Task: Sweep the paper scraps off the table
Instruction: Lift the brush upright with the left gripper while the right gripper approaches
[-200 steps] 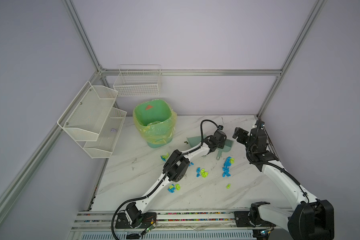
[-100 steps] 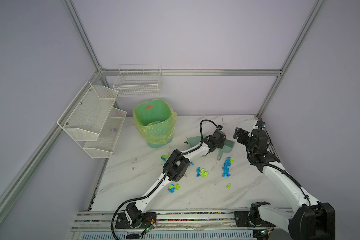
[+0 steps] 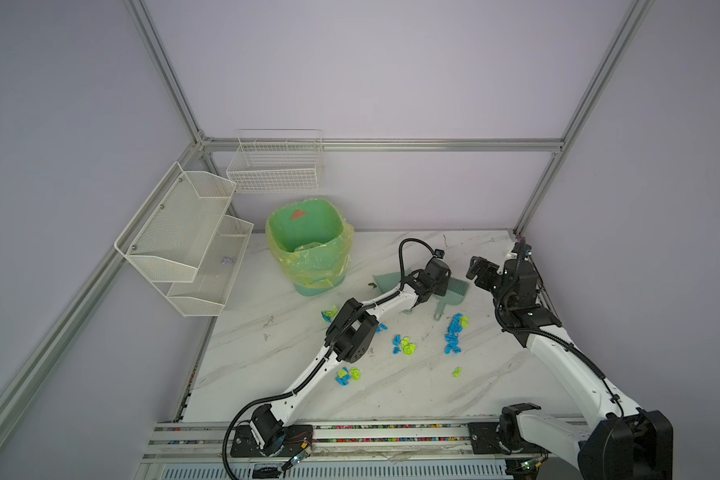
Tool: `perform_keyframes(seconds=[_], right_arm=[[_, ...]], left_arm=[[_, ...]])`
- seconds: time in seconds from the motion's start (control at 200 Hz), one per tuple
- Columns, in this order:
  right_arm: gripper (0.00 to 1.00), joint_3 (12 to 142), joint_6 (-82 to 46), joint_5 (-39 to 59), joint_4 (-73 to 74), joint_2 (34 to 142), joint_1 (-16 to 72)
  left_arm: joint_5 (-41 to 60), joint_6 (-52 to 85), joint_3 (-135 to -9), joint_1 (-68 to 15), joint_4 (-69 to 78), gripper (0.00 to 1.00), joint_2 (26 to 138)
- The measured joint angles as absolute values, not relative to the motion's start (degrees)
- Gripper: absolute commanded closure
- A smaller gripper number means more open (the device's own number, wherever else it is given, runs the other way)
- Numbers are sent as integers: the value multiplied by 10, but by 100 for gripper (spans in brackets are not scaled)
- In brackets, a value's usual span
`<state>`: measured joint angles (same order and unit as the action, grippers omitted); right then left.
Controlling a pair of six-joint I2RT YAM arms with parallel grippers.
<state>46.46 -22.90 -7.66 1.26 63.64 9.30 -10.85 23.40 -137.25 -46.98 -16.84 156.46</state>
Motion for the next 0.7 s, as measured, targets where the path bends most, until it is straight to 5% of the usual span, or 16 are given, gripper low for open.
perform_keyframes(seconds=[0.7], right_arm=[[6,458,-292,54,14,625,93]], left_arm=[[-64,251,-1308,-429,-107,100,1399]])
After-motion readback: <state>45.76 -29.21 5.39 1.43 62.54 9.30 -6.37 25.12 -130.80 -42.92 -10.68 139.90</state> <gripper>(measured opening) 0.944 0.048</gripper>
